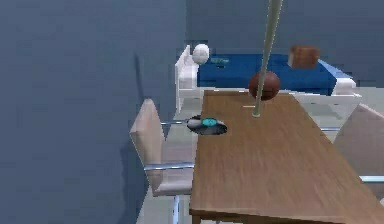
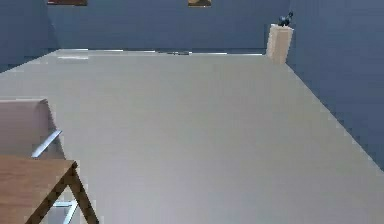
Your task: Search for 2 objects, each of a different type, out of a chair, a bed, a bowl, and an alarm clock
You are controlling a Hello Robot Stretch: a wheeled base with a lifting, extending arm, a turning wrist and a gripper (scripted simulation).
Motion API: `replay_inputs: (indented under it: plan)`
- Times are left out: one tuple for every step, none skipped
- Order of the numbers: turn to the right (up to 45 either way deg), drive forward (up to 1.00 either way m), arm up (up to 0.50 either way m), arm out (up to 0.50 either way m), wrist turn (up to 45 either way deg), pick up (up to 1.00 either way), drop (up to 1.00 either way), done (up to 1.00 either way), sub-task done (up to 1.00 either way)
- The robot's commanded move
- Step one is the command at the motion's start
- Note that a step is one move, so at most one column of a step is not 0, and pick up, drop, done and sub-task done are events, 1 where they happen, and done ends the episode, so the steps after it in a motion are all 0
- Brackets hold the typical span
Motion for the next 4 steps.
replay_inputs:
  plan:
    - [0.0, 0.0, 0.0, 0.0, 0.0, 0.0, 0.0, 0.0, 1.0]
    - [45.0, 0.0, 0.0, 0.0, 0.0, 0.0, 0.0, 0.0, 0.0]
    - [45.0, 0.0, 0.0, 0.0, 0.0, 0.0, 0.0, 0.0, 0.0]
    - [3.0, 0.0, 0.0, 0.0, 0.0, 0.0, 0.0, 0.0, 0.0]
